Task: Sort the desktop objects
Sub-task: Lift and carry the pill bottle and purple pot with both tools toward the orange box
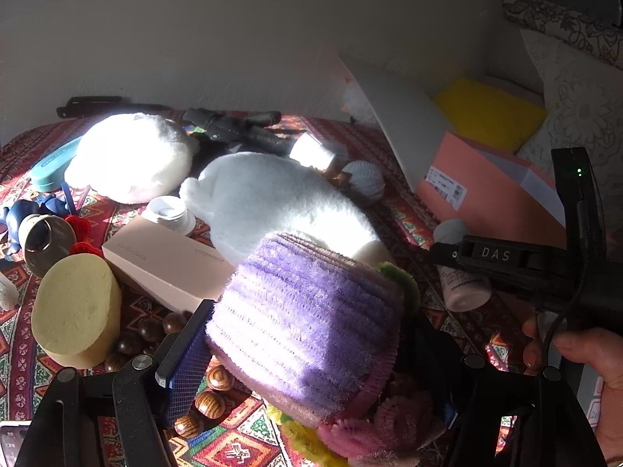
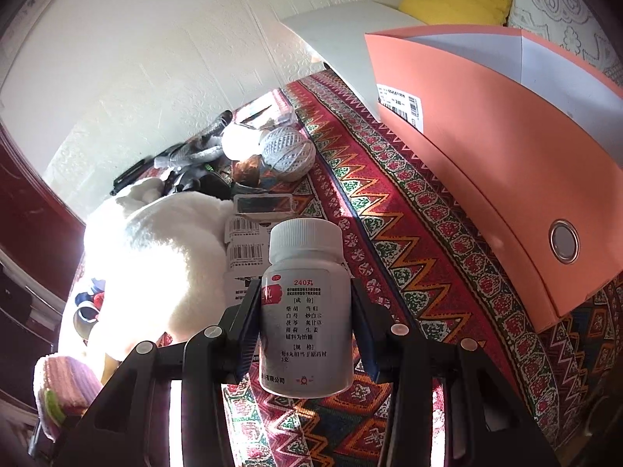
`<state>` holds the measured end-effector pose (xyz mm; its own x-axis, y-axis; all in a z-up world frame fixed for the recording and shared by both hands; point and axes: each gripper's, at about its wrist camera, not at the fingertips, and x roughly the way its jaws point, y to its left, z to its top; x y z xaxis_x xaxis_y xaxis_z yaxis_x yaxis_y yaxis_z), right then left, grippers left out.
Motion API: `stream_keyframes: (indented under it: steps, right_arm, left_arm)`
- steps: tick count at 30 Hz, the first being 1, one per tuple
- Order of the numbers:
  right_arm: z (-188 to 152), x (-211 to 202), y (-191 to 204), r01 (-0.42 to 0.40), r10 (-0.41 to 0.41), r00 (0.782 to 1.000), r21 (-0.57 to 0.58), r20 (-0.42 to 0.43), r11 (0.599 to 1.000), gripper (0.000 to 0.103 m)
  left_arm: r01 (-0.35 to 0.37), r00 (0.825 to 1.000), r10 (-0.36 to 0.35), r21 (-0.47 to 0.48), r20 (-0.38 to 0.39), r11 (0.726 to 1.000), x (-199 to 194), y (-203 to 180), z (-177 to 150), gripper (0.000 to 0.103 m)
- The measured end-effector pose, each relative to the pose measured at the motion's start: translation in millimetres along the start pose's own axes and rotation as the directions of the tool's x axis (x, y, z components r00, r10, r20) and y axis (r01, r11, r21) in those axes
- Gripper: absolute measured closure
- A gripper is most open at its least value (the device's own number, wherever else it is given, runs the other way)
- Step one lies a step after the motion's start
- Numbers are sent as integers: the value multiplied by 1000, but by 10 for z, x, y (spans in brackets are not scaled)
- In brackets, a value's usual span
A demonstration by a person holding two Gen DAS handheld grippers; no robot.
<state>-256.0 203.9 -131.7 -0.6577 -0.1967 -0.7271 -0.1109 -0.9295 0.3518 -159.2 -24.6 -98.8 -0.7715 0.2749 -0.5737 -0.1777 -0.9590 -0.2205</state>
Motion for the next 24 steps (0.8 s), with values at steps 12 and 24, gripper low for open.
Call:
stream_keyframes:
  steps: [12,24]
  right_arm:
    - [-237,-381,128,-30,33,997,-55,64,998,58]
    - [-527,-1013,249,-48,69,984,-125,166,991,58]
  left_arm:
    - [11,999,-11,11,36,1000,-184,-97,36,26]
    - [20,997,-23,39,80,999,-450,-225,51,26]
